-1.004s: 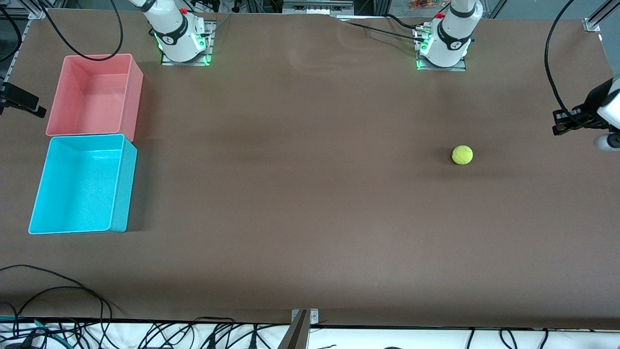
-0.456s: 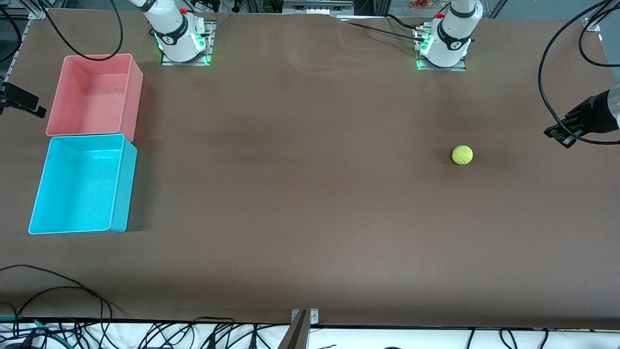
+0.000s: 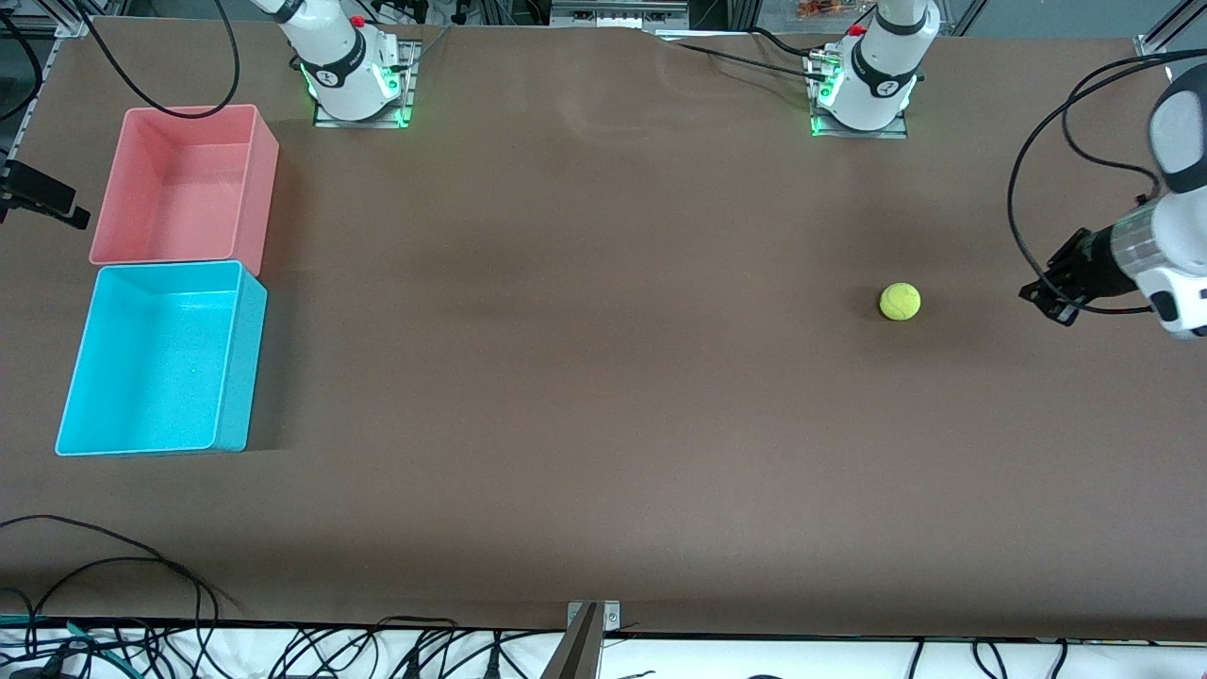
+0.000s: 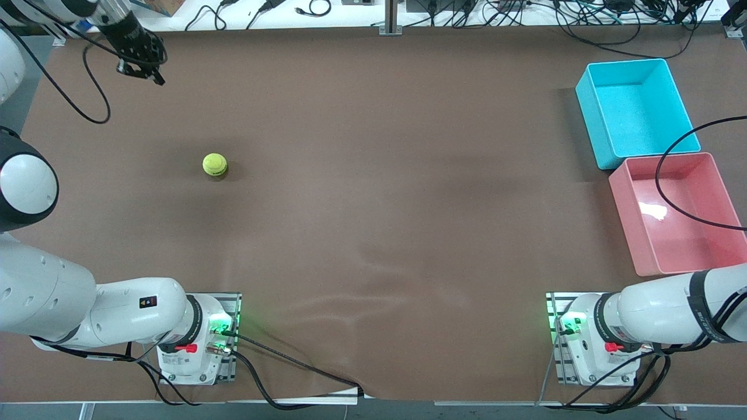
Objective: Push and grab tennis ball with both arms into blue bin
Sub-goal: 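Move the left gripper down beside the tennis ball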
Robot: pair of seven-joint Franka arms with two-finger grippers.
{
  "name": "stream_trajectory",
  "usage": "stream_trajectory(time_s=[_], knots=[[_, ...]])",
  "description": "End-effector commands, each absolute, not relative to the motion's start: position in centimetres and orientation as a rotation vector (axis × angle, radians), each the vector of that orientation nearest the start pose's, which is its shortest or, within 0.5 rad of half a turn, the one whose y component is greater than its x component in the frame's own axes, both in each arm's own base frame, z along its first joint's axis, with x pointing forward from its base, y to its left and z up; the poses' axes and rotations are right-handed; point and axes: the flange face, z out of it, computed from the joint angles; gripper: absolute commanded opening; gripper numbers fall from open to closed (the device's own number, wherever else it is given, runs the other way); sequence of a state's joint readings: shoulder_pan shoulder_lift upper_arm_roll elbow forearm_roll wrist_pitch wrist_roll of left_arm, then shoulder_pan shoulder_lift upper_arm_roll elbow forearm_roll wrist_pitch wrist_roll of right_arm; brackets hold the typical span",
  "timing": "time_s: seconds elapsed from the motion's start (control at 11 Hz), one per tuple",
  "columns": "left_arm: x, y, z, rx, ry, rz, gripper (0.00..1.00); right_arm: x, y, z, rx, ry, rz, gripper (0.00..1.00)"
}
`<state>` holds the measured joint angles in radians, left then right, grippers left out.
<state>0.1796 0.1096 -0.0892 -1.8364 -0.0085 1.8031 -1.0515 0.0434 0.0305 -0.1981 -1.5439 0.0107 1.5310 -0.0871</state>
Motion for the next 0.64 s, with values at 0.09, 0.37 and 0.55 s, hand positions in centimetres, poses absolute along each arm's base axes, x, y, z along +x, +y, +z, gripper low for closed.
stream_trajectory(time_s=[0.09,0.37,0.55], knots=[[52.9,7.3,38.6,-2.537,-1.803,0.173,0.00,55.0,-8.3,62.5,-3.133,0.098,0.063,1.00],[51.0,7.2,34.0,-2.480,-1.892,0.142,0.00,55.1,-7.9,62.4,-3.133,0.091,0.071,1.00],[49.4,7.6,30.6,-2.444,-1.964,0.095,0.00,55.1,-7.9,62.5,-3.133,0.091,0.066,1.00]])
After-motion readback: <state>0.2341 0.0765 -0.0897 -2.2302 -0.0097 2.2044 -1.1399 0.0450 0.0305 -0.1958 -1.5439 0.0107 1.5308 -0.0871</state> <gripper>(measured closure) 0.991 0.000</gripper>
